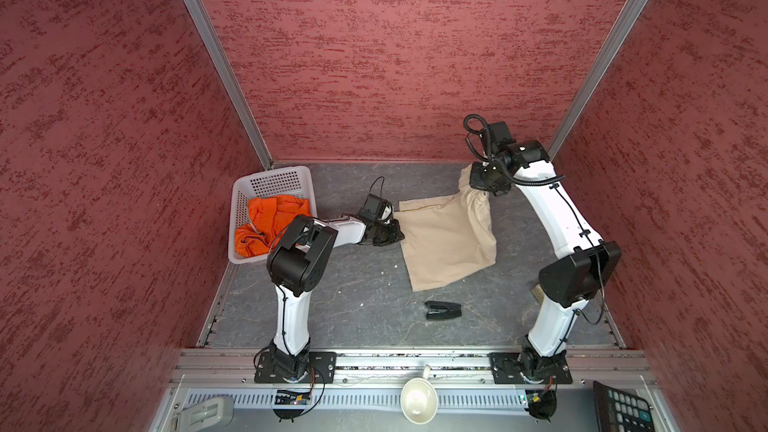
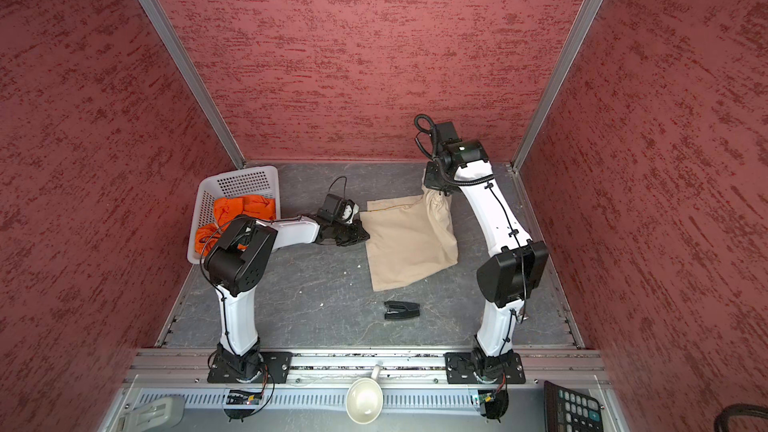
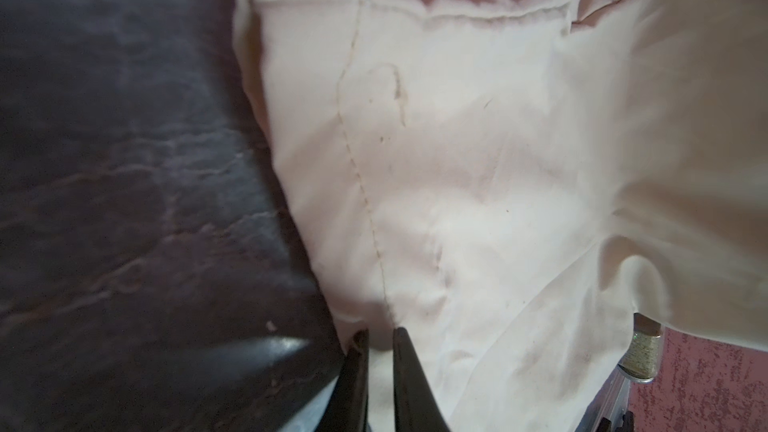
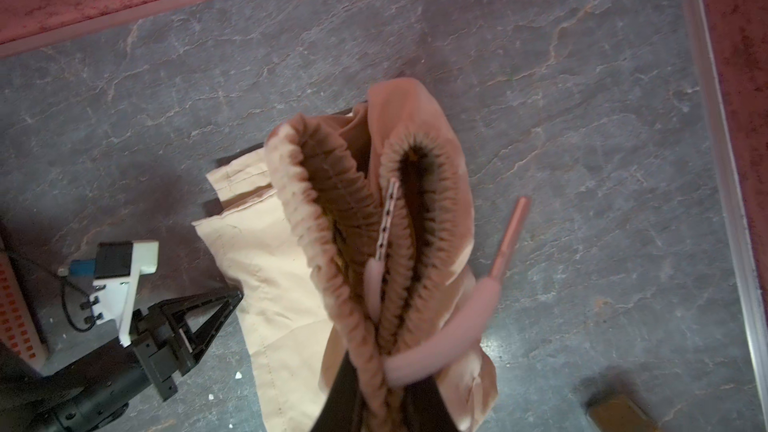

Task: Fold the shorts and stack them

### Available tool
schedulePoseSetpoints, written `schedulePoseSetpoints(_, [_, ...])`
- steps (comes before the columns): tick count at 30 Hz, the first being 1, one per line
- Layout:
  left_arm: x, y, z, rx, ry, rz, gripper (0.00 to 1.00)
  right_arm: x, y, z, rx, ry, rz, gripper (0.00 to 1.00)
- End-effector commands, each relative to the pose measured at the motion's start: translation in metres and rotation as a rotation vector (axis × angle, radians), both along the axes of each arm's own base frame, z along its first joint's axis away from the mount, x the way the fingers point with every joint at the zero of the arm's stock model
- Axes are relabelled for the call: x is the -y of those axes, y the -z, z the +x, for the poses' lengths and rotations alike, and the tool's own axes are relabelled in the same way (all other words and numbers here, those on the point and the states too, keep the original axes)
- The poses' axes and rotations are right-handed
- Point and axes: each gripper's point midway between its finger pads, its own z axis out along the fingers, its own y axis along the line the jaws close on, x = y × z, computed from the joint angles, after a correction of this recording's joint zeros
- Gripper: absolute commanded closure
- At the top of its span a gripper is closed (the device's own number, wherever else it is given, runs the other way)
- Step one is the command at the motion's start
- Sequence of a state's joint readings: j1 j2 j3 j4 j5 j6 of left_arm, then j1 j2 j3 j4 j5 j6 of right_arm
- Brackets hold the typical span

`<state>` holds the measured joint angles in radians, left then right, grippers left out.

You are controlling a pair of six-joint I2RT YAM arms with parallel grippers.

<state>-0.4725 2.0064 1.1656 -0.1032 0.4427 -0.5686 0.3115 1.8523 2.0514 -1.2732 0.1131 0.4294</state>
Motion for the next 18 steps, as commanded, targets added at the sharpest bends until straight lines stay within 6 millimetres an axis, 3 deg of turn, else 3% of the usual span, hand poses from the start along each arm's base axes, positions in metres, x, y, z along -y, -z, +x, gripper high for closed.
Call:
schedulePoseSetpoints(1, [-0.004,0.017,0.0,-0.019,-0.012,0.043,0.86,-0.024,0.009,-0.007,-0.018,-0.009,-0.009,0.92])
schedulePoseSetpoints(9, [-0.008,0.013,0.0,-0.004,-0.026,0.05,0.86,-0.088,0.058,-0.016,-0.081,-0.096,0.045,0.91])
schedulePoseSetpoints(15, [-0.02,0.001,0.006,0.03,-0.071,0.054,0.82,-0.135,0.11,-0.025,-0.128,-0.174,0.146,0.89])
schedulePoseSetpoints(18, [-0.03,-0.006,0.01,0.046,-0.105,0.05,0.79,-0.159,0.133,-0.031,-0.148,-0.23,0.206,0.83])
